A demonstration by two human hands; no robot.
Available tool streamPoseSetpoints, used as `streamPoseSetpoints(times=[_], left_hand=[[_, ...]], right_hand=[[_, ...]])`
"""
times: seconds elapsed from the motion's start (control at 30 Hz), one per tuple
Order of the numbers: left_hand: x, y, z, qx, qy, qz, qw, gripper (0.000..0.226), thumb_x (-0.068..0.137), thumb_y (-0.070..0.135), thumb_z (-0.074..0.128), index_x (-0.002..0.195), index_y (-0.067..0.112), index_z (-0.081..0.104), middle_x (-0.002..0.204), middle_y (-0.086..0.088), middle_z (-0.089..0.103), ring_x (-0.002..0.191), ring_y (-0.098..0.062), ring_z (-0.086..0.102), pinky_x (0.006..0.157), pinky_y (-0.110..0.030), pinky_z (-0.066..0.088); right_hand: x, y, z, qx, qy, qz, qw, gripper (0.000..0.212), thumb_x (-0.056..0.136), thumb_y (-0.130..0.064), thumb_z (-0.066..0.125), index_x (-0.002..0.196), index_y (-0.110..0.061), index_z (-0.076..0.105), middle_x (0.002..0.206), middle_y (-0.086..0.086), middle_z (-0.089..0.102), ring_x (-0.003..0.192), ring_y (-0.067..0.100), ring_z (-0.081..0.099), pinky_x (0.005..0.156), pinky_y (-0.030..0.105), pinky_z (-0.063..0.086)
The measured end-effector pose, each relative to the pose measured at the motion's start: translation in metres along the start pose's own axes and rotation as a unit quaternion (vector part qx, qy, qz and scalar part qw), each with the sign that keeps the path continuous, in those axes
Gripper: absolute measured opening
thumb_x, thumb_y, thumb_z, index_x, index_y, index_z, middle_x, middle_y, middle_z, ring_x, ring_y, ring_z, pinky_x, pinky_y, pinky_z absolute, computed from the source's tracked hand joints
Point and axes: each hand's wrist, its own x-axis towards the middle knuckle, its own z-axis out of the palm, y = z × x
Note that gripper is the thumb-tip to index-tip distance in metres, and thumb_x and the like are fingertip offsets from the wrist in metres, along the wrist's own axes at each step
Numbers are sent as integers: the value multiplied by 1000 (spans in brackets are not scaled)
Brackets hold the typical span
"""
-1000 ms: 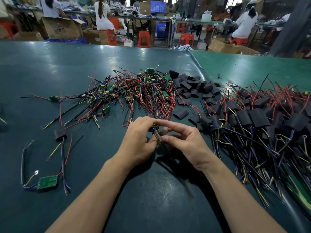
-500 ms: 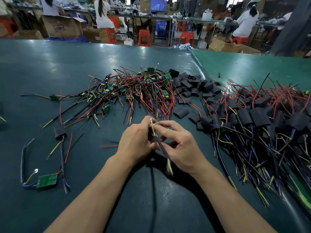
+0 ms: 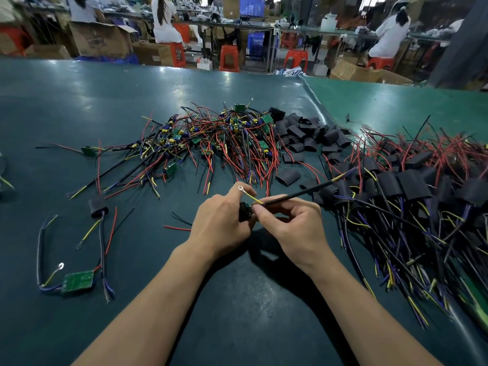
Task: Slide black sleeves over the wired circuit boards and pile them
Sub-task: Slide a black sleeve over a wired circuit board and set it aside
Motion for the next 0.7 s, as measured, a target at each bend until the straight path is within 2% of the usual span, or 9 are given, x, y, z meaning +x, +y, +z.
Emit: streamPoseSetpoints(times=[0.13,0.27,0.43,0.5,0.6,0.63,0.7], left_hand=[[0,-1,-1,18,-1,-5,1000,32,82,22,63,113,24,54,63,2,60,65,-31,57,60,-39,45],[1,-2,0,47,5,10,999,33,82,18,61,114,21,54,64,-1,63,70,-33,60,65,-41,47],[1,0,-1,60,-7,6,998,34,81,17,60,114,22,54,70,-6,67,74,-36,62,70,-44,48],[1,1,-1,56,1,12,998,33,81,15,58,113,20,54,67,-7,65,72,-37,61,69,-44,48],[-1,5,1,55,20,34,998,37,78,24,43,111,17,57,64,-11,62,68,-40,59,66,-43,46],[-2,6,2,61,30,40,997,42,74,27,38,110,17,58,65,-11,62,68,-40,59,64,-42,45],[-3,7,4,82,47,48,994,47,71,29,35,110,18,59,65,-10,63,68,-39,60,61,-38,40]], right_hand=[[-2,0,-1,-46,-11,-37,998,26,78,-11,81,77,-35,73,71,-13,74,65,4,70,65,19,55],[-5,-1,0,-8,-16,-18,1000,17,79,-7,81,83,-24,77,72,-3,75,64,12,70,63,27,57],[-6,-2,3,20,-47,-16,999,25,80,-4,79,81,-29,76,72,-12,74,64,0,65,63,15,50],[-6,0,3,14,-36,-24,999,15,79,-12,79,84,-26,77,72,-9,74,61,8,65,60,22,52],[-5,3,2,-41,3,-54,998,6,77,-32,77,81,-37,76,66,3,72,59,30,64,56,41,54],[-5,4,1,-52,3,-57,997,4,77,-37,75,79,-39,75,64,5,71,58,32,63,56,45,53],[-5,5,2,-29,-12,-45,999,7,76,-38,74,79,-33,78,67,0,73,60,31,65,58,48,54]])
